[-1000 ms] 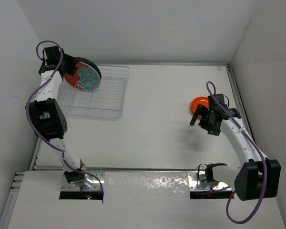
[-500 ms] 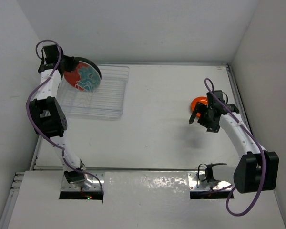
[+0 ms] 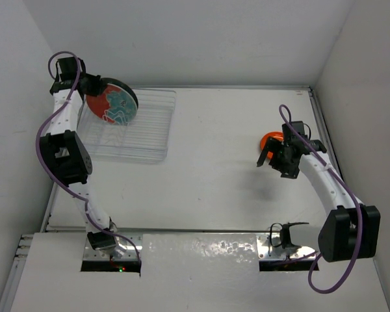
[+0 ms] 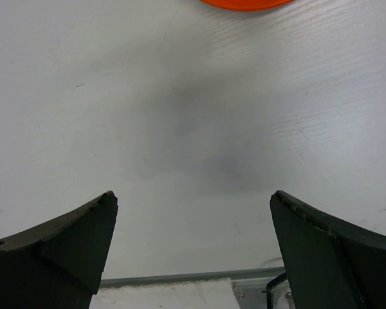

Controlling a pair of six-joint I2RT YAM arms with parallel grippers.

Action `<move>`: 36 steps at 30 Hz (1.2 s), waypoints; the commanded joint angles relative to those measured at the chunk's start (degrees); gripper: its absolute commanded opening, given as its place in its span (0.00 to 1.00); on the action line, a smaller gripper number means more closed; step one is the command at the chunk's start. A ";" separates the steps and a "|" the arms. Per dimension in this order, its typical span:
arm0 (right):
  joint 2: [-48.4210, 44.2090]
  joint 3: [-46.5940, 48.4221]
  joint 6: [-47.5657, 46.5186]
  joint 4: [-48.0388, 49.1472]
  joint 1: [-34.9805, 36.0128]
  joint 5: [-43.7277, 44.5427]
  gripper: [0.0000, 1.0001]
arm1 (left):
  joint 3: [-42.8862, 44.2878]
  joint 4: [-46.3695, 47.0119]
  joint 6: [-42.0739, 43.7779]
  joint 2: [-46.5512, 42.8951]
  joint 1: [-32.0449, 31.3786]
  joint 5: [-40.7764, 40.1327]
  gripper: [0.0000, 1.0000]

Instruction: Unload the plates from the dish rack

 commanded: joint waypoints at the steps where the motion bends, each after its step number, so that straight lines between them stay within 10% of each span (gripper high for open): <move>1: -0.32 2.17 -0.13 0.72 0.32 -0.97 0.99 | 1.26 -2.28 0.90 1.06 -0.14 -0.01 0.00; 7: -0.23 1.99 -0.04 0.90 0.32 -1.41 0.99 | 2.66 -3.95 0.37 1.58 -0.13 -0.27 0.31; 8: -0.23 1.99 -0.04 0.81 0.40 -1.41 0.99 | 3.45 -4.73 0.28 1.93 -0.14 -0.45 0.56; 11: -0.49 1.91 0.05 0.81 0.32 -1.50 0.99 | 7.15 -8.77 0.55 3.60 -0.22 -1.24 0.87; 14: -0.75 1.64 0.05 0.72 0.32 -1.41 0.99 | 10.22 -10.97 1.07 4.75 -0.40 -2.20 1.00; 20: -0.93 1.38 -0.22 0.90 0.40 -1.41 0.99 | 11.11 -12.47 1.95 3.79 -1.28 -5.19 0.97; 28: -0.40 1.20 -0.66 1.43 0.32 -1.41 0.99 | 7.15 -10.01 2.22 1.58 -2.24 -7.22 0.71; 31: -0.31 1.03 -0.74 1.60 0.32 -1.41 0.99 | 7.59 -10.80 2.31 2.11 -2.51 -7.56 0.45; 36: -0.23 0.33 -0.83 2.04 0.40 -1.41 0.99 | 6.89 -10.72 2.31 1.23 -3.04 -9.94 0.37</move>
